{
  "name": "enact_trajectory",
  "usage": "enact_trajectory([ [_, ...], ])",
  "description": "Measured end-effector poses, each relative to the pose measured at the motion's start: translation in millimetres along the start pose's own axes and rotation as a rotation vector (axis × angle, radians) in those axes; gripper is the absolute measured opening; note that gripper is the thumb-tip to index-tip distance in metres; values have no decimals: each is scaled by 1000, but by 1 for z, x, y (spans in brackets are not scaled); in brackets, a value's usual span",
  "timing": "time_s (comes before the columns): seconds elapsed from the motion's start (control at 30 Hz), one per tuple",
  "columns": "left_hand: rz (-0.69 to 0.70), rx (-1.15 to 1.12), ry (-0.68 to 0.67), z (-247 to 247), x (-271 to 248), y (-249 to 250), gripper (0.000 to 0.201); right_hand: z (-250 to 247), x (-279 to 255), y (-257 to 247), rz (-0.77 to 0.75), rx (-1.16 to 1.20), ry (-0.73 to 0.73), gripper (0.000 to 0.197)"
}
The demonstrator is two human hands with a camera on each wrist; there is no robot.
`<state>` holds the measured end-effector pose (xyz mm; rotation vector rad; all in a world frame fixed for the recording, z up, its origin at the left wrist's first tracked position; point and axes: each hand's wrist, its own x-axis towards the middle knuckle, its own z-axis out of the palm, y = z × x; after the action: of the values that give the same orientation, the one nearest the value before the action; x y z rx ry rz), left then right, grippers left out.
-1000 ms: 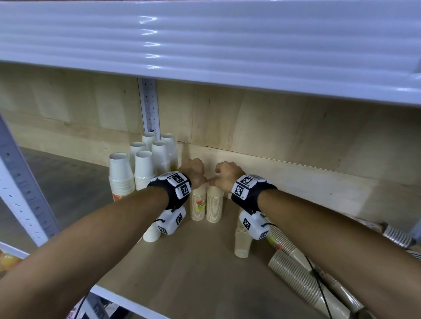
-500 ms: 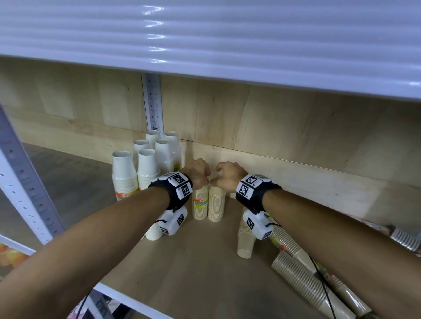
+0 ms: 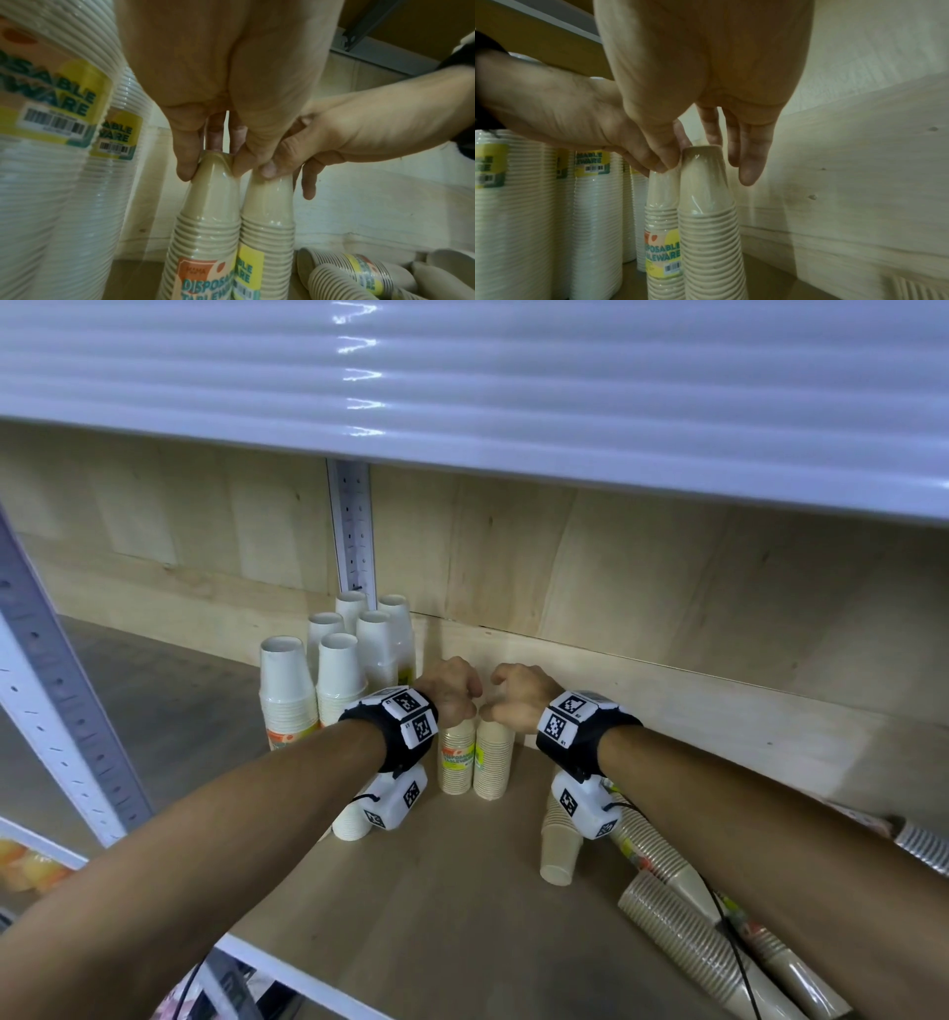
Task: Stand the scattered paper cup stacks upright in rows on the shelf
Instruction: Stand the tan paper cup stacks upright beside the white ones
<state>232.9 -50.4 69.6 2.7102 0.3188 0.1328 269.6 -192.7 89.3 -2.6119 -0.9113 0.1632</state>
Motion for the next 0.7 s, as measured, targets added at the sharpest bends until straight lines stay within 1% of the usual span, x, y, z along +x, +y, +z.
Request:
enact_trajectory([
  [0.1,10,4,4,0,0,0,35,0,2,-1,27,-33,18,48],
  [0.27,15,-4,-5,-1,0,-1,35,0,3,-2,-12,31,-48,34],
  [0.4,14,-26,5,0,-1,1,33,2,3,-2,1,4,-8,41],
  [0.5,16,-37,41,1,-1,1,24,2,5,-4,56,-31,22,48],
  [0.57,8,-54,43,1,0,0,21,1,5,-3,60,-19,19,46],
  [0.7,12,-54,23,0,0,0,21,2,6,-3,37,6,-12,37],
])
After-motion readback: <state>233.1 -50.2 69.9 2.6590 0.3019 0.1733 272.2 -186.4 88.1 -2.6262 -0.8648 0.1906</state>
